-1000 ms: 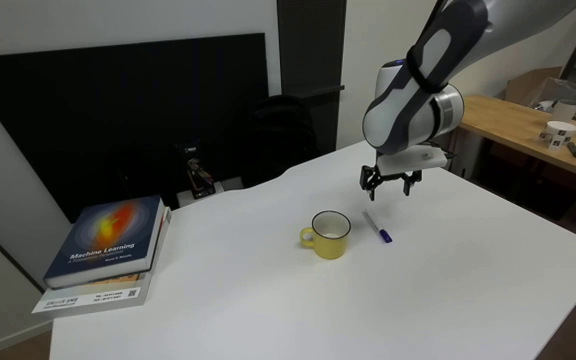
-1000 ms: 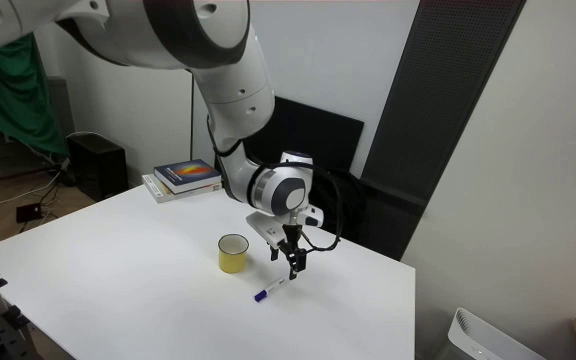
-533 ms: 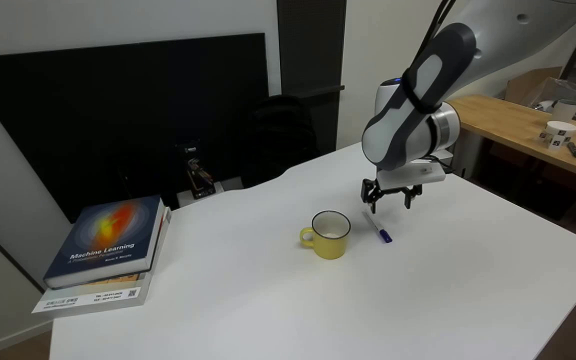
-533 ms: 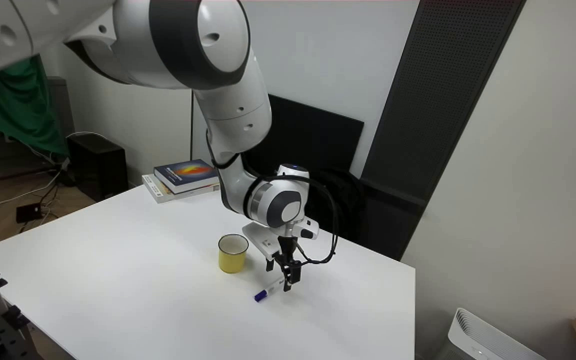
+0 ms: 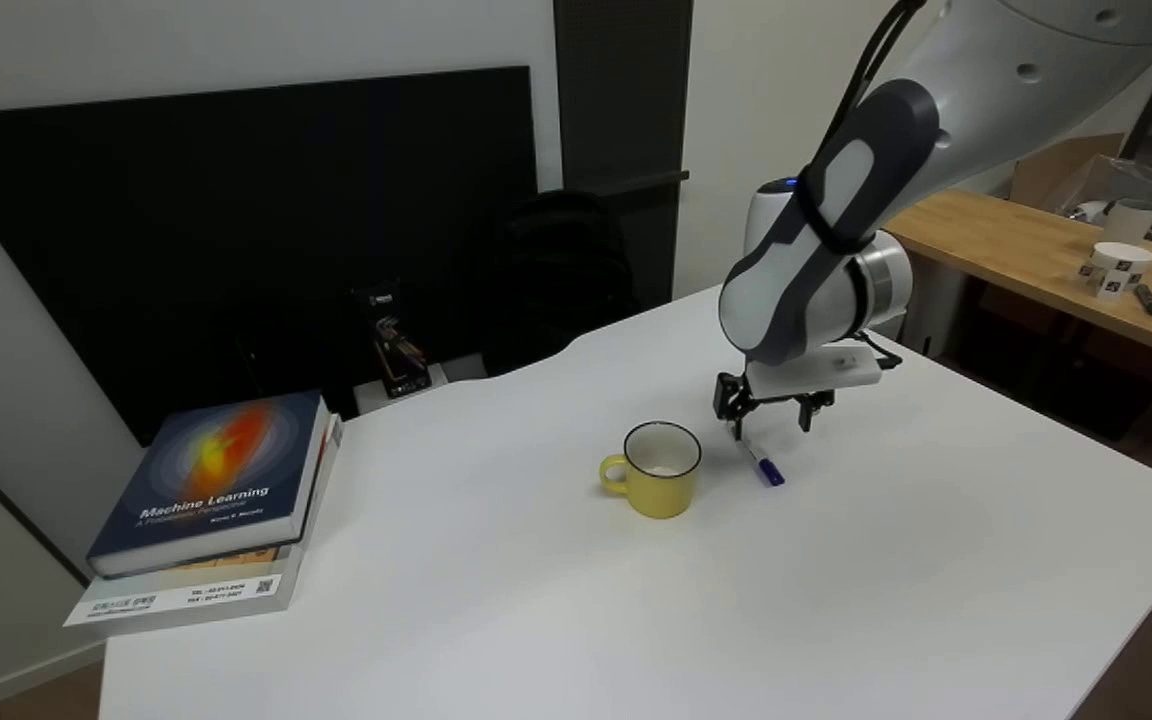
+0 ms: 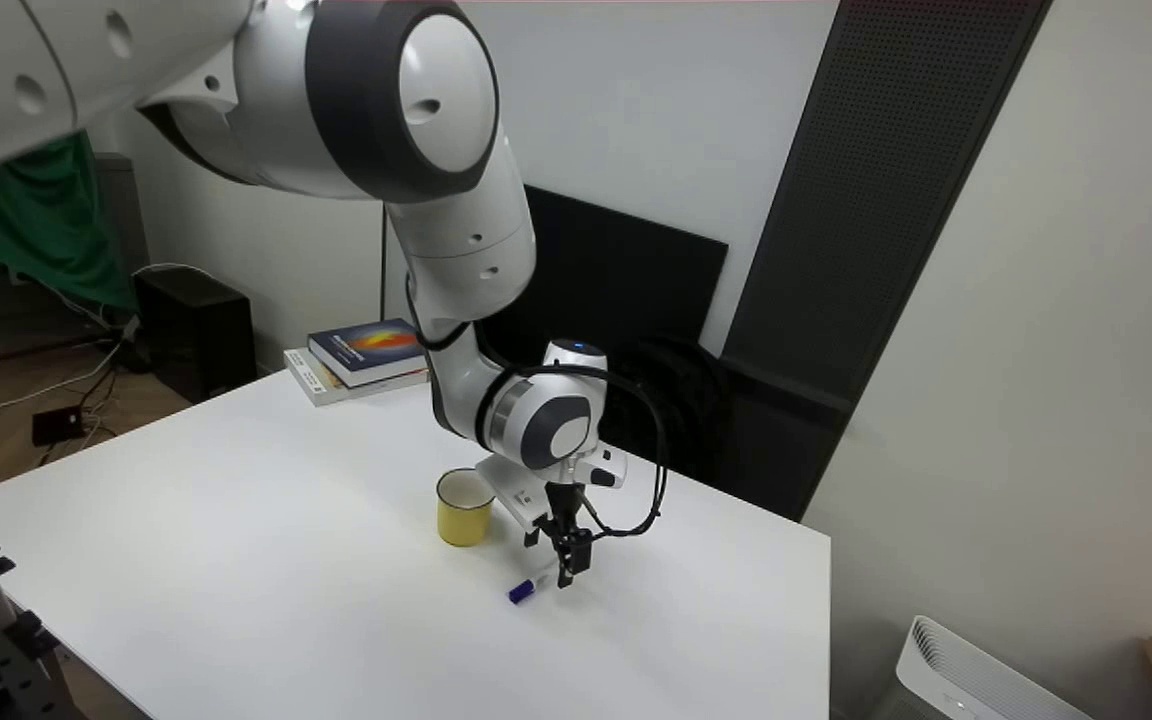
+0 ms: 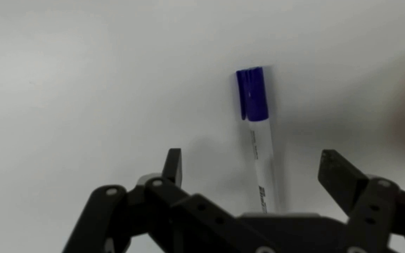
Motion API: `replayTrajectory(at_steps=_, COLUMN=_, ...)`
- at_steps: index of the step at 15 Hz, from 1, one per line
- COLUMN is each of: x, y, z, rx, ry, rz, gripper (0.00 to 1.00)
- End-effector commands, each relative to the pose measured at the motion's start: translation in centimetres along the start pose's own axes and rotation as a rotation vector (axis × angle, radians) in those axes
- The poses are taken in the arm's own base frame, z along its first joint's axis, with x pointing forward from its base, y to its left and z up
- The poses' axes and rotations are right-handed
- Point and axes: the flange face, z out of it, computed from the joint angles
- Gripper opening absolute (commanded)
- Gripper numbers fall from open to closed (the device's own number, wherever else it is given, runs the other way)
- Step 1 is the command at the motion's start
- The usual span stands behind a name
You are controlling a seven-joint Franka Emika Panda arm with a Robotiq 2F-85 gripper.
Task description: Place the pen inside the yellow mug
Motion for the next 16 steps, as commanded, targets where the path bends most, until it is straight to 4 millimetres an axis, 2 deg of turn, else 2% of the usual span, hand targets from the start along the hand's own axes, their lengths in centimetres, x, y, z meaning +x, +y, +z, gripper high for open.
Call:
replayTrajectory(at_steps=1, x=0.3, y=-0.7, z=1.1, rx=0.017, ry=0.015, rz=-0.005, gripper=1.0)
replayTrajectory(at_steps=16, x=-0.4, y=-0.5, z=3.1, rx=0.02, ry=0.015, rz=-0.058, gripper=1.0)
